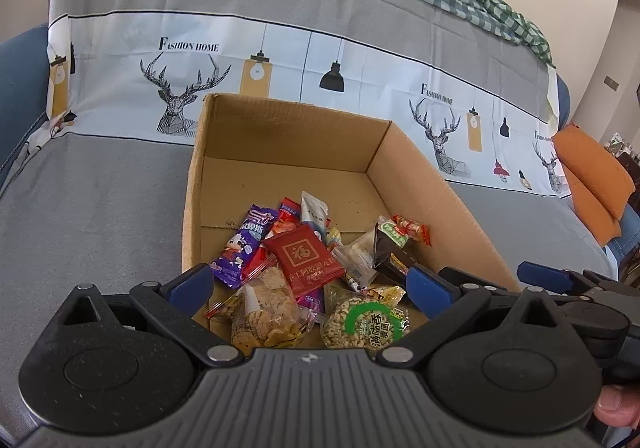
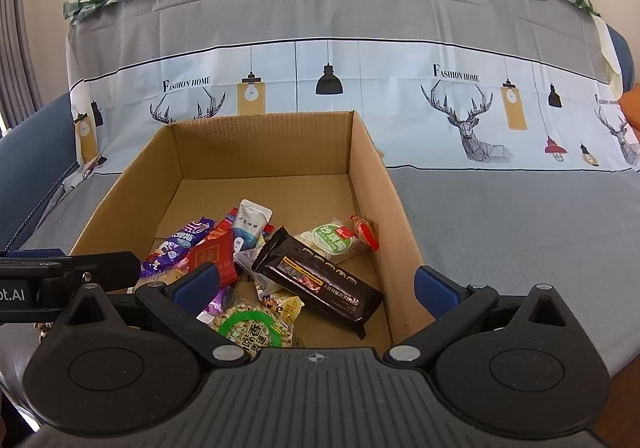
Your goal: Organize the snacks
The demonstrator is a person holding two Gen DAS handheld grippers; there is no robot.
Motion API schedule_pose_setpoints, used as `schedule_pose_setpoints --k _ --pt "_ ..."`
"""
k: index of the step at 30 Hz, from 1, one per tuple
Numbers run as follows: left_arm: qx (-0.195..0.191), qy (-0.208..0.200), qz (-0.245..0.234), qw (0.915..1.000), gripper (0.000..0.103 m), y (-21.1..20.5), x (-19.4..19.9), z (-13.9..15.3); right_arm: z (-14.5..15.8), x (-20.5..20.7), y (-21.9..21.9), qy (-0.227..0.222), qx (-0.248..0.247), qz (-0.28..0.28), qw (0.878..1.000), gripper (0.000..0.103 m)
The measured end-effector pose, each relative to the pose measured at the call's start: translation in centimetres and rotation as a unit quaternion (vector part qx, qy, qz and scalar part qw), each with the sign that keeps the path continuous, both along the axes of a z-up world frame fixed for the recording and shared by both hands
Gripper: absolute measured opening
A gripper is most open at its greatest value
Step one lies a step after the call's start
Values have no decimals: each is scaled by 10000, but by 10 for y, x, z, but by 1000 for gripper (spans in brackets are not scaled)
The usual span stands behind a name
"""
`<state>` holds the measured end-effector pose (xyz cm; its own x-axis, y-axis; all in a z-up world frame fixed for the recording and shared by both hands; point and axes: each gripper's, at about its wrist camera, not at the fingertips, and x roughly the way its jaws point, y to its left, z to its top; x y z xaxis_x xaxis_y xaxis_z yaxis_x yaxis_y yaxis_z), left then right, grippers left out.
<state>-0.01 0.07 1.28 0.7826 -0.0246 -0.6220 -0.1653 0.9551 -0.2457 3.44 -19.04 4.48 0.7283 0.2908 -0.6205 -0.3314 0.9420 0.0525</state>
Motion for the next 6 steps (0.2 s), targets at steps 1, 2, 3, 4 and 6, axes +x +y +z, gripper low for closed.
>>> schedule_pose_setpoints --k 1,2,3,4,6 --pt "3 -19 -14 10000 102 0 0 1 0 0 0 16 4 0 10000 102" --pt "-6 -39 -37 10000 102 -1 0 1 -1 0 0 38 8 2 10000 102" --pt "-18 -65 -68 10000 102 -2 0 2 -2 1 0 63 18 5 10000 102" --pt "-9 -86 -98 9999 102 -3 0 2 -3 1 0 94 25 11 10000 102" --pt "15 -131 -121 9998 102 -4 1 4 -4 1 0 136 57 37 9999 102"
